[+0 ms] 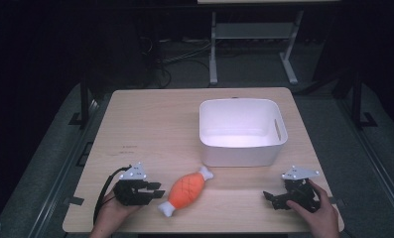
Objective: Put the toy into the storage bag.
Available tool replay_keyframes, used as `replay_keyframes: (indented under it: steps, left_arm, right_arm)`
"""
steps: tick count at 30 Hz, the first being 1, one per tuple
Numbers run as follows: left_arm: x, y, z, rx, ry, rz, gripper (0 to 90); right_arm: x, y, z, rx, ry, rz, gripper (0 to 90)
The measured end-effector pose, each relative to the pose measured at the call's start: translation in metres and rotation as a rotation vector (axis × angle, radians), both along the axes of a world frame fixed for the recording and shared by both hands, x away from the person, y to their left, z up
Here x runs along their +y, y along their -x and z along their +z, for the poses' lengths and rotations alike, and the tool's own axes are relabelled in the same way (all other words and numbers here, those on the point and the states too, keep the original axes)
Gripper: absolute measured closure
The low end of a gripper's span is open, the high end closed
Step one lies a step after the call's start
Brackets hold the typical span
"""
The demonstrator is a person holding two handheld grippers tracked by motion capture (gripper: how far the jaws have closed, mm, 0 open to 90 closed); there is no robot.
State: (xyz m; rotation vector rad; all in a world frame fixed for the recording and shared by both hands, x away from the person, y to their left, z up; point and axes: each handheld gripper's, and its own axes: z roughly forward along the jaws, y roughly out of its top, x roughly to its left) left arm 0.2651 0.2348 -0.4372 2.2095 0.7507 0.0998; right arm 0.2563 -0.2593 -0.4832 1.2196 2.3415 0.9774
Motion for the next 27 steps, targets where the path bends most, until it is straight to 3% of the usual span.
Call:
replay_keyframes:
  steps: [2, 3, 4, 6, 12, 16, 21, 27]
  left_arm:
    - [0.001, -0.002, 0.000, -0.004, 0.000, 0.004, 49.5]
    - [0.002, -0.005, 0.001, -0.008, 0.010, 0.013, 49.5]
    - [0.002, -0.006, 0.001, -0.010, 0.020, 0.017, 42.5]
    - [0.001, -0.011, 0.004, -0.022, 0.041, 0.027, 36.9]
    - [-0.006, -0.018, 0.009, -0.010, 0.087, 0.044, 25.5]
    - [-0.013, -0.021, 0.012, -0.020, 0.096, 0.055, 17.9]
    - [-0.023, -0.024, 0.013, -0.015, 0.128, 0.049, 13.6]
    - [-0.038, -0.026, 0.012, -0.008, 0.129, 0.018, 13.5]
  right_arm:
    - [0.000, 0.000, 0.000, 0.003, -0.001, -0.002, 0.0]
    - [0.000, 0.000, 0.000, 0.003, -0.001, -0.002, 0.0]
    - [0.000, 0.000, 0.000, 0.003, -0.001, -0.002, 0.0]
    - [0.000, 0.000, 0.000, 0.003, -0.001, -0.001, 0.0]
    - [0.000, 0.000, 0.000, 0.003, -0.001, -0.001, 0.0]
    - [0.000, 0.000, 0.000, 0.003, -0.001, -0.002, 0.0]
    - [0.000, 0.000, 0.000, 0.003, -0.001, -0.001, 0.0]
    - [0.000, 0.000, 0.000, 0.003, -0.001, -0.002, 0.0]
